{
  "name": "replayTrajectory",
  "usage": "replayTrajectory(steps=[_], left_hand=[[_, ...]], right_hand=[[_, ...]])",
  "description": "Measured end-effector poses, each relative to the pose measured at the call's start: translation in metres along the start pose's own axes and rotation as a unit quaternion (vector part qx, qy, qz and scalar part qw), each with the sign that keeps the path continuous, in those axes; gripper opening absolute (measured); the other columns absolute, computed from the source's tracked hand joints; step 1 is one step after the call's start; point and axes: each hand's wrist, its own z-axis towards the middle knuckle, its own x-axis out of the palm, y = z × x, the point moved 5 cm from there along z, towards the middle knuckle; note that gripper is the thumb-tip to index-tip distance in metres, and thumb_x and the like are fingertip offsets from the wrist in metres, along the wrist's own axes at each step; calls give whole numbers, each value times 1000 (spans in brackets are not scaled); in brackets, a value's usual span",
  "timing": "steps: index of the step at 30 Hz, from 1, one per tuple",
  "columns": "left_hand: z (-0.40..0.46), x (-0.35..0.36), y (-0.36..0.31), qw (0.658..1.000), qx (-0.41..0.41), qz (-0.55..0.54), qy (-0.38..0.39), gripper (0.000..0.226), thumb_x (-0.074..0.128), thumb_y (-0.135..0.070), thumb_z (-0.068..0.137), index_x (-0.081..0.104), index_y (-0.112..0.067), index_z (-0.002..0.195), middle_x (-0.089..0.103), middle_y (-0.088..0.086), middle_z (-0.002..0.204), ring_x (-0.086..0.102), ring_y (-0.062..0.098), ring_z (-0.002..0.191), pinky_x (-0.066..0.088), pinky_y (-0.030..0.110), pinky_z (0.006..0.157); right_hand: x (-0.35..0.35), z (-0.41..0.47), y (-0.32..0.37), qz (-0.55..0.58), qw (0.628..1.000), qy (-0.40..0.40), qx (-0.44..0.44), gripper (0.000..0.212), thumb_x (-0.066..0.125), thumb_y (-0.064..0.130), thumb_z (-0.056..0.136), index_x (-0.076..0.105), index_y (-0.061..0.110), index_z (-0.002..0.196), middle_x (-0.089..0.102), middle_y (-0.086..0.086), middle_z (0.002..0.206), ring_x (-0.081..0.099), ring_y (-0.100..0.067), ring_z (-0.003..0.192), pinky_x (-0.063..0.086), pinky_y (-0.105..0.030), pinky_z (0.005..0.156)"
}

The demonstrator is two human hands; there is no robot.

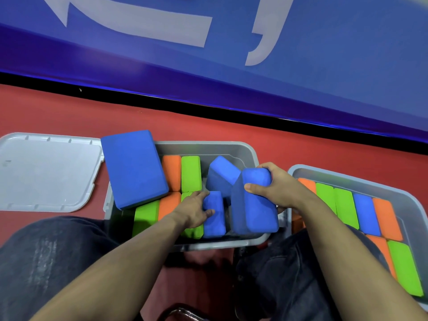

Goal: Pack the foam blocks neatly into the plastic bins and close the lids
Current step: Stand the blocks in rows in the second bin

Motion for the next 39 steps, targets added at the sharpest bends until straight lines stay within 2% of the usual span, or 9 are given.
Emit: replayTrajectory(steps=[8, 13, 17, 19, 22, 27, 30, 33, 39], left_hand=[[1, 4, 5, 1000, -1, 23, 5, 76, 61, -43, 98, 25, -16, 160, 23, 9, 166, 31, 28, 149, 25, 32, 121], [3, 11, 11, 998, -5, 64, 17, 81, 59, -49, 97, 18, -22, 162, 9, 5, 170, 14, 27, 155, 15, 33, 124], [5, 13, 18, 996, -15, 83, 15, 88, 61, -55, 93, 13, -30, 162, -8, -1, 170, -4, 27, 157, 8, 43, 126], [6, 16, 19, 996, -27, 79, 21, 90, 63, -57, 92, 11, -35, 162, -17, -3, 169, -12, 27, 156, 5, 51, 125], [6, 21, 19, 996, -45, 72, 27, 94, 66, -59, 89, 7, -42, 160, -28, -2, 166, -23, 27, 154, 0, 62, 121], [12, 27, 25, 993, -55, 106, 18, 103, 66, -66, 84, -3, -47, 158, -36, 1, 162, -29, 30, 151, -4, 65, 120], [17, 32, 30, 989, -64, 130, 21, 109, 66, -69, 82, -13, -50, 155, -42, 3, 159, -32, 33, 149, -3, 69, 118], [21, 36, 36, 986, -76, 148, 23, 113, 65, -71, 80, -19, -51, 153, -46, 3, 156, -36, 36, 147, -4, 69, 116], [28, 42, 46, 991, -75, 106, 38, 120, 69, -71, 76, -24, -55, 150, -52, 6, 152, -45, 34, 141, -13, 68, 115]], right_hand=[[8, 6, -3, -11, 999, 31, 12, 59, 80, 51, 81, 45, 36, 126, 64, 3, 110, 72, -25, 90, 63, -51, 63], [30, 27, -12, -10, 999, 43, 9, 62, 80, 53, 80, 44, 33, 127, 62, 0, 112, 70, -23, 87, 53, -33, 52], [40, 43, -14, -13, 999, 48, -6, 60, 78, 49, 83, 41, 32, 127, 62, 2, 112, 67, -20, 90, 47, -28, 51], [49, 50, -23, -13, 998, 65, 8, 63, 78, 48, 83, 39, 31, 130, 63, 2, 115, 68, -21, 95, 54, -33, 59], [70, 59, -46, -30, 995, 88, 36, 78, 77, 49, 84, 30, 32, 144, 62, 2, 125, 68, -23, 104, 61, -47, 82], [88, 78, -61, -26, 992, 102, 70, 83, 72, 50, 89, 19, 36, 152, 56, 0, 131, 66, -24, 105, 61, -41, 67], [98, 90, -68, -21, 991, 107, 80, 82, 70, 46, 91, 18, 34, 153, 54, 0, 132, 64, -25, 107, 61, -44, 80], [108, 102, -74, -10, 989, 114, 97, 81, 70, 45, 92, 18, 36, 153, 53, 1, 131, 63, -26, 109, 60, -45, 73], [123, 128, -88, -8, 988, 130, 81, 70, 71, 44, 91, 25, 41, 143, 56, -1, 128, 64, -27, 108, 60, -51, 81]])
